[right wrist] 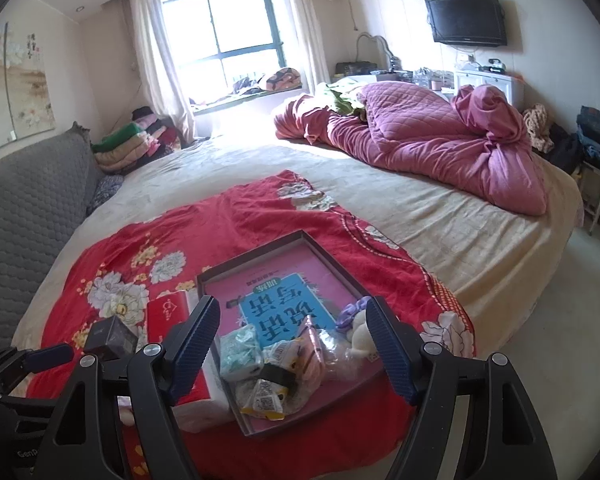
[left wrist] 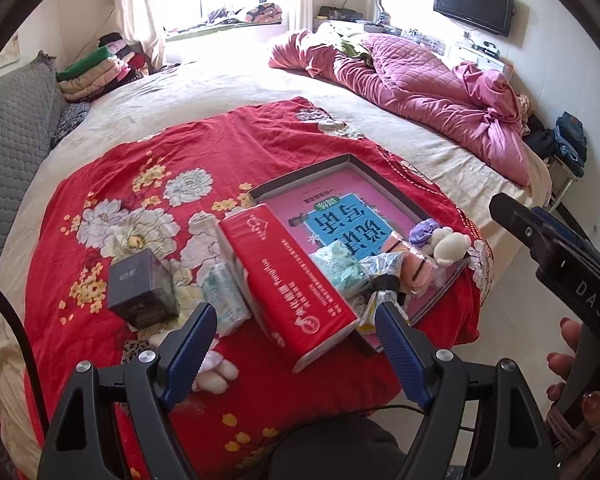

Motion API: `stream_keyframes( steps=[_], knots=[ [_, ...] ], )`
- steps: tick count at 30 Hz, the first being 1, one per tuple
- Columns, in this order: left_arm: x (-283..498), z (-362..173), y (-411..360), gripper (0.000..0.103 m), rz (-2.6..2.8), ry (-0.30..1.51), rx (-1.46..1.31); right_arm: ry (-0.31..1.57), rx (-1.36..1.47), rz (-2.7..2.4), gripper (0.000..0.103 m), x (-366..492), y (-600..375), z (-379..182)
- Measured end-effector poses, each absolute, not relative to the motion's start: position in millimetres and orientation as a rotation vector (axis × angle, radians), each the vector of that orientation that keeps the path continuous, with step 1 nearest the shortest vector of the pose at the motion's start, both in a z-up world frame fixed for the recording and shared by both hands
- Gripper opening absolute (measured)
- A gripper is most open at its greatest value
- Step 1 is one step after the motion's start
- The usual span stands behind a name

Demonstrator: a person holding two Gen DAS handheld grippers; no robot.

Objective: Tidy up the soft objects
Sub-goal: 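Move both open grippers back over the pile of soft items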

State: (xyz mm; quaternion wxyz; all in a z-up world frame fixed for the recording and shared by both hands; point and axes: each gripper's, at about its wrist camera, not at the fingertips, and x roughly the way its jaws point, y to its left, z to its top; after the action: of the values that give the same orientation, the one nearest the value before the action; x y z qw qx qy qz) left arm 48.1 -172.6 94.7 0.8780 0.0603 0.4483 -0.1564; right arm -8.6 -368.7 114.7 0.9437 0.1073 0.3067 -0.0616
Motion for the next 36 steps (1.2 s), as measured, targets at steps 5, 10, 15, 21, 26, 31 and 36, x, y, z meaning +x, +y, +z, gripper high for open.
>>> stream_keyframes(
  steps=[5,10,15,21,26,31,36],
  knots=[
    [44.7,95.9,-158.1,0.081,-0.314,0.946,0.104,0.625,0.193,-0.104,0.077,-9.5,-354.2,121.7],
    [43.9,95.4,-140.3,0.081,-0.296,0.96,0.073,0.624,0.155,-0.066,0.077,-8.9,-333.0,128.0],
    [42.6,95.9,-119.0,0.081,-0.266,0.958,0.05,0.624,0.111,-0.027,0.077,-9.0,-311.4,131.8],
    [40.2,92.8,-98.1,0.081,-0.209,0.961,0.061,0.637,0.08,-0.001,0.077,-5.9,-292.7,132.3],
    [39.0,89.9,-84.1,0.081,-0.2,0.968,0.037,0.65,0.044,0.019,0.077,-4.1,-277.8,131.3],
    [38.6,84.9,-71.0,0.081,-0.182,0.974,0.031,0.66,0.005,0.04,0.077,-3.7,-262.0,128.5],
    [41.5,76.3,-45.7,0.081,-0.135,0.983,0.007,0.673,-0.031,0.064,0.077,-2.1,-245.8,123.6]
  ],
)
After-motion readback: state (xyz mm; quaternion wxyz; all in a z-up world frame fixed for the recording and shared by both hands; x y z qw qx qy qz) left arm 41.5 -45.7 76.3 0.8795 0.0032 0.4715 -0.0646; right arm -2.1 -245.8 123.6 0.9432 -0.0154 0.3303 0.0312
